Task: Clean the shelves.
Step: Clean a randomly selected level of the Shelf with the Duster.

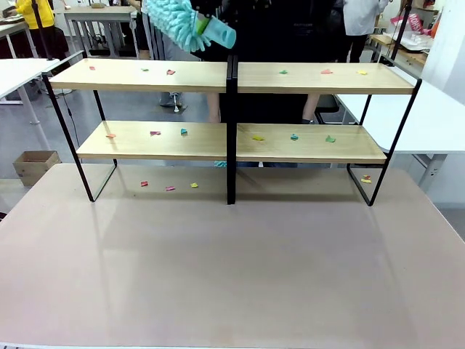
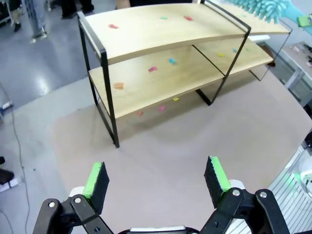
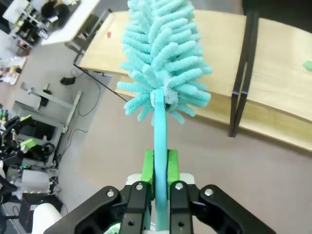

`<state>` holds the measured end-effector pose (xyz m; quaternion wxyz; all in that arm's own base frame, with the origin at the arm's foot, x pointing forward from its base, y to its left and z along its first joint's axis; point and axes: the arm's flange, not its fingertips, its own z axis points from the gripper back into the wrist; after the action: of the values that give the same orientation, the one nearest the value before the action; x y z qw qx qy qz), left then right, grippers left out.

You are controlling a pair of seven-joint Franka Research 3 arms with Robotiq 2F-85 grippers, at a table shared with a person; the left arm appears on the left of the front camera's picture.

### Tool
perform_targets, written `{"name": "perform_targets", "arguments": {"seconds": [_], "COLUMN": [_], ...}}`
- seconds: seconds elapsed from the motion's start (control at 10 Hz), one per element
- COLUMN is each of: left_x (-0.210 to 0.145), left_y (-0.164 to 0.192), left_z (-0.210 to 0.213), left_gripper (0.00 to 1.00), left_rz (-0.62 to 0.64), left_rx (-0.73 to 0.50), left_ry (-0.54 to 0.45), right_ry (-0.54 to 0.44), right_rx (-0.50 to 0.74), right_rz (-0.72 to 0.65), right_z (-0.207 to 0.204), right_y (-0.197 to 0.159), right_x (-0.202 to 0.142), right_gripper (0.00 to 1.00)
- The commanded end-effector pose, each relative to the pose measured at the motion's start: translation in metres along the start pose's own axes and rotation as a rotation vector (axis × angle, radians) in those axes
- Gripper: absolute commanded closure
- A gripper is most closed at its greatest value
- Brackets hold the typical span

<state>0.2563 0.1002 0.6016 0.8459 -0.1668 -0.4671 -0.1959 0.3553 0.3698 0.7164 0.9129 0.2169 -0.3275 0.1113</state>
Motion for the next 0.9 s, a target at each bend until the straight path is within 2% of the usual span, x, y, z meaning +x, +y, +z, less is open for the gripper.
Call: {"name": "perform_targets", "arguments": {"seconds": [0.0, 0.2, 0.4, 0.6, 0.8], "left_x": [0.002, 0.015, 0.038, 0.057, 0.065], "left_y": [-0.010, -0.021, -0.040, -0.054, -0.060], "left_z": [-0.006, -0.013, -0.012, -0.017, -0.029], "left_gripper": [0.00, 0.00, 0.00, 0.00, 0.00], "left_rz": [-0.029, -0.064, -0.129, -0.204, -0.217], "left_rx": [-0.037, -0.069, -0.117, -0.154, -0.159], "left_ry": [-0.032, -0.068, -0.178, -0.179, -0.153], "right_ry": [-0.005, -0.003, 0.000, -0.027, -0.028], "right_rx": [0.005, -0.001, 0.048, 0.060, 0.070], "right_rz": [-0.005, -0.030, -0.069, -0.093, -0.094], "right_z": [0.002, 0.026, 0.059, 0.069, 0.068], "right_y": [0.002, -0.029, -0.062, -0.073, -0.074], "right_x": [-0.001, 0.004, 0.003, -0.001, -0.003], "right_gripper": [0.88, 0.88, 0.88, 0.88, 0.88]}}
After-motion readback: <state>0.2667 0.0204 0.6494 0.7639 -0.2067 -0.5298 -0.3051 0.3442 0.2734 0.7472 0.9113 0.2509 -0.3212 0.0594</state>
